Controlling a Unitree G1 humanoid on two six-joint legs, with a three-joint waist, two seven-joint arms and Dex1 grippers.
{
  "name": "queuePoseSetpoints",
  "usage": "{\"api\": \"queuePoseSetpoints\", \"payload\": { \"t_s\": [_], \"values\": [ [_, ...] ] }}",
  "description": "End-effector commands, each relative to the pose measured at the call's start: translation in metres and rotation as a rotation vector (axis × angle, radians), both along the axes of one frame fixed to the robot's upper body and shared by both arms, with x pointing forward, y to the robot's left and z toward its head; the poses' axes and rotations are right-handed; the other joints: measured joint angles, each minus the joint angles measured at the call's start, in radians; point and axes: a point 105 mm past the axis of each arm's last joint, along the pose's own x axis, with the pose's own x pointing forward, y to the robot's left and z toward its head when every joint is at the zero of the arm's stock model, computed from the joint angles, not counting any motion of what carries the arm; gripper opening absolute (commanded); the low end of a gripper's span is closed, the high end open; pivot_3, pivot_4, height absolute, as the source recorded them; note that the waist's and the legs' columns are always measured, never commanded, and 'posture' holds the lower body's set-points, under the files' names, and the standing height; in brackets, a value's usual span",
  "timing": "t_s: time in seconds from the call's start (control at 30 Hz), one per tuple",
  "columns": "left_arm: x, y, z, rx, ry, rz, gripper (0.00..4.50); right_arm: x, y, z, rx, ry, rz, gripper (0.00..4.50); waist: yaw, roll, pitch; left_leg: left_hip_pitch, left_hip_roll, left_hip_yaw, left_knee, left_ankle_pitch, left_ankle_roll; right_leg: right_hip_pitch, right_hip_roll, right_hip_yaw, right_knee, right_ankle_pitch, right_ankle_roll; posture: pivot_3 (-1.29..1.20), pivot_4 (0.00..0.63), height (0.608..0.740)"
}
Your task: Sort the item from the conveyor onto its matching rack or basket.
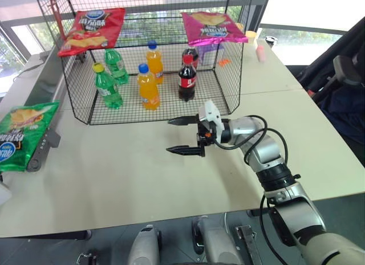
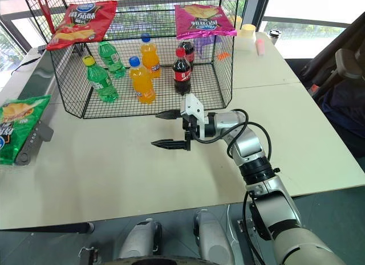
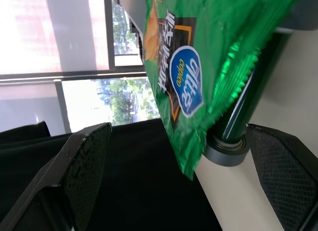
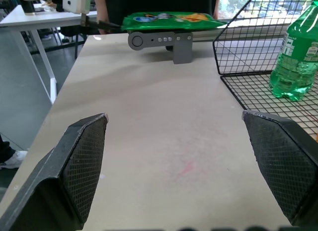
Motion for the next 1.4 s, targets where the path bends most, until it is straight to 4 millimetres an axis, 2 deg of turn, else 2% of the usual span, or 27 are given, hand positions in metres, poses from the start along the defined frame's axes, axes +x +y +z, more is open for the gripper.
{"api": "queuePoseSetpoints", "payload": {
  "t_s": [0.03,0.17,0.23,0.3,0.5,0.73,0.83,0.93,1.07,1.2,1.4],
  "values": [
    [-0.002,0.005,0.011,0.045,-0.022,0.013,4.5,-0.003,0.005,0.012,0.021,-0.058,0.017,4.47,0.0,0.0,0.0,0.0,0.0,0.0,0.0,0.0,0.0,0.0,0.0,0.0,0.0,0.0,0.0,0.0,0.15,0.74],
    [0.0,0.011,0.006,0.041,-0.016,0.026,4.5,-0.001,0.006,0.013,0.024,-0.064,0.005,4.47,0.001,-0.001,0.0,0.0,0.0,0.0,0.0,0.0,0.0,0.0,0.0,0.0,0.0,-0.002,0.002,0.0,0.15,0.74],
    [0.001,0.014,0.0,0.041,-0.007,0.027,3.95,0.0,0.006,0.014,0.025,-0.069,-0.003,4.5,0.002,-0.001,0.0,0.0,0.0,0.0,0.0,0.0,0.0,0.0,0.0,0.0,0.001,-0.002,0.002,0.0,0.15,0.74],
    [0.005,0.014,-0.001,0.046,-0.025,0.019,3.15,0.001,0.005,0.015,0.025,-0.075,-0.016,4.5,0.001,-0.001,0.0,0.001,0.0,0.0,0.0,0.0,0.0,0.0,0.0,0.0,0.001,-0.002,0.002,0.0,0.15,0.74],
    [0.008,0.009,-0.004,0.035,-0.03,-0.005,0.12,0.003,0.001,0.014,0.02,-0.082,-0.048,4.5,0.001,-0.002,-0.001,0.0,0.0,0.001,0.0,0.0,0.0,0.0,0.0,0.0,0.001,0.001,0.0,0.0,0.15,0.74],
    [0.002,0.004,0.0,-0.005,-0.072,-0.002,0.05,0.005,0.001,0.013,0.02,-0.086,-0.065,4.5,0.001,-0.002,-0.002,0.0,0.0,0.001,0.0,0.0,0.0,-0.001,0.0,0.0,0.001,0.001,0.0,0.0,0.15,0.74],
    [0.004,-0.006,0.014,-0.09,-0.171,-0.027,0.05,0.006,0.001,0.012,0.019,-0.088,-0.064,4.5,0.001,-0.003,-0.002,0.0,0.0,0.001,0.0,0.0,0.0,-0.001,0.0,0.0,0.001,0.001,0.0,0.0,0.15,0.74],
    [0.009,-0.031,0.045,-0.242,-0.345,-0.127,0.05,0.007,0.004,0.012,0.017,-0.091,-0.056,4.5,0.004,-0.005,-0.003,0.0,0.001,0.001,0.0,0.0,0.0,0.0,0.0,0.001,0.001,0.001,0.0,0.0,0.15,0.74],
    [0.018,-0.058,0.075,-0.4,-0.426,-0.231,0.05,0.01,0.007,0.014,0.02,-0.097,-0.045,4.5,0.006,-0.007,-0.004,0.0,0.0,0.001,0.002,0.0,0.0,0.001,0.0,0.0,0.001,0.001,-0.001,0.0,0.15,0.74],
    [0.027,-0.087,0.089,-0.549,-0.413,-0.333,0.05,0.016,0.007,0.02,0.029,-0.104,-0.046,4.5,0.0,-0.007,-0.004,0.001,0.0,0.002,0.002,0.0,0.0,0.001,0.001,0.001,0.002,0.002,0.0,0.0,0.15,0.74],
    [0.036,-0.14,0.106,-1.068,-0.279,-0.582,0.05,0.035,0.002,0.054,0.105,-0.088,-0.075,4.5,0.0,-0.006,-0.004,0.001,0.0,0.002,0.002,0.0,0.0,0.001,0.003,0.001,0.002,0.003,0.002,0.0,0.15,0.74]
  ]
}}
